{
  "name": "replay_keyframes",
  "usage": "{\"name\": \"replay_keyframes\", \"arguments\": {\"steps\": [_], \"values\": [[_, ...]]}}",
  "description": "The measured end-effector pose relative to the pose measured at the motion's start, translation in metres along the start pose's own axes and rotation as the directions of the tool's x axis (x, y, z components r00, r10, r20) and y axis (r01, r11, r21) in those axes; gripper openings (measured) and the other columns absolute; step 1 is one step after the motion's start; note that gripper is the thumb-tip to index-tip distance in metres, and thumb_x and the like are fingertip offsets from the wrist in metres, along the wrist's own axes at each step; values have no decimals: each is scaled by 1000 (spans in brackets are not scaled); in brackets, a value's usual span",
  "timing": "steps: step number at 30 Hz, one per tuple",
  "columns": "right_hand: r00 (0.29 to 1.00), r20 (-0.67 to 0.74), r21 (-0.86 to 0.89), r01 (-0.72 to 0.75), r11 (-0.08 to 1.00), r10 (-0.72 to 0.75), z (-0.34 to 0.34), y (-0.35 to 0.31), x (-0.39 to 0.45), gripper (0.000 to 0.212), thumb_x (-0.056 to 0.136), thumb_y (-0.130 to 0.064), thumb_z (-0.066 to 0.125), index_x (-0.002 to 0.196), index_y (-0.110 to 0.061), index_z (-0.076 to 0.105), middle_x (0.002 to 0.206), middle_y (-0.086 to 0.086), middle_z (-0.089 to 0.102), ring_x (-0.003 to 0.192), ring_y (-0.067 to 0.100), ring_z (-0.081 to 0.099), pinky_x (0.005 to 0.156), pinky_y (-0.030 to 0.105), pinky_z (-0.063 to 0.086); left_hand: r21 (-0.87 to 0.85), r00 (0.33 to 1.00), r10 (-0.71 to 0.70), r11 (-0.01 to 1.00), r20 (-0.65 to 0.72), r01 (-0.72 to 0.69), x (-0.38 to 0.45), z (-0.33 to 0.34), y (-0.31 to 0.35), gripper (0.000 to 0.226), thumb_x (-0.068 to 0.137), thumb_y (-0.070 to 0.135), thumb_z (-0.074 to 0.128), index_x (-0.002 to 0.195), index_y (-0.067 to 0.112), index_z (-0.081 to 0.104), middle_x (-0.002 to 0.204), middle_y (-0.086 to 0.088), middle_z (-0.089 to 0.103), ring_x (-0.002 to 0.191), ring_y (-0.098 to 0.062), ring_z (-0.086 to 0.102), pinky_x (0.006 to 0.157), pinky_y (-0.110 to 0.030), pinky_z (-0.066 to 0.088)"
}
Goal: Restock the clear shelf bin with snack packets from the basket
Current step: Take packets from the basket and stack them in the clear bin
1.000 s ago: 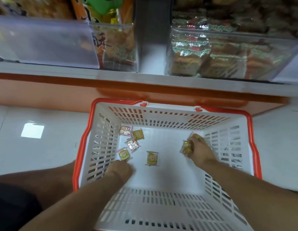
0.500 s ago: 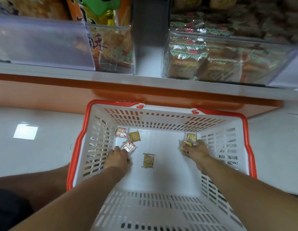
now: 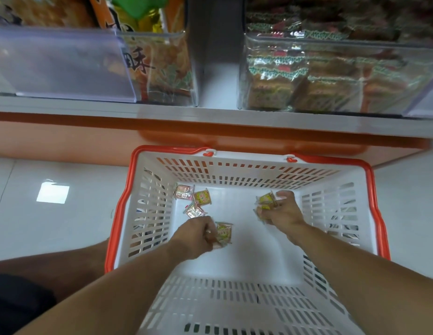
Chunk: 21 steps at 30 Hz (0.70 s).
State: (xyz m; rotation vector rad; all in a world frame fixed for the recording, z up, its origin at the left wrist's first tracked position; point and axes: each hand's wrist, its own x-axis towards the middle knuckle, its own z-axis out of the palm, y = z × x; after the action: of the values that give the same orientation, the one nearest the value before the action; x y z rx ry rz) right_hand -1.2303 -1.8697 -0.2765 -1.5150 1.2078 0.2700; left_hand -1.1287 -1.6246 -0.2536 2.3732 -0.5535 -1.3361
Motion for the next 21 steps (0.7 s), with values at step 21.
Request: {"name": "replay_keyframes", "arguments": {"steps": [21], "values": [[912, 411, -508, 243, 826, -15, -13, -11, -29, 53, 74, -10, 86, 117, -22, 57, 116, 0, 63, 100, 18, 62, 71, 23, 54, 432, 969, -105, 902, 222, -1, 10, 38, 40, 38, 80, 43, 66, 89, 7, 72, 78, -6, 62, 95, -27, 70, 88, -32, 58]]}}
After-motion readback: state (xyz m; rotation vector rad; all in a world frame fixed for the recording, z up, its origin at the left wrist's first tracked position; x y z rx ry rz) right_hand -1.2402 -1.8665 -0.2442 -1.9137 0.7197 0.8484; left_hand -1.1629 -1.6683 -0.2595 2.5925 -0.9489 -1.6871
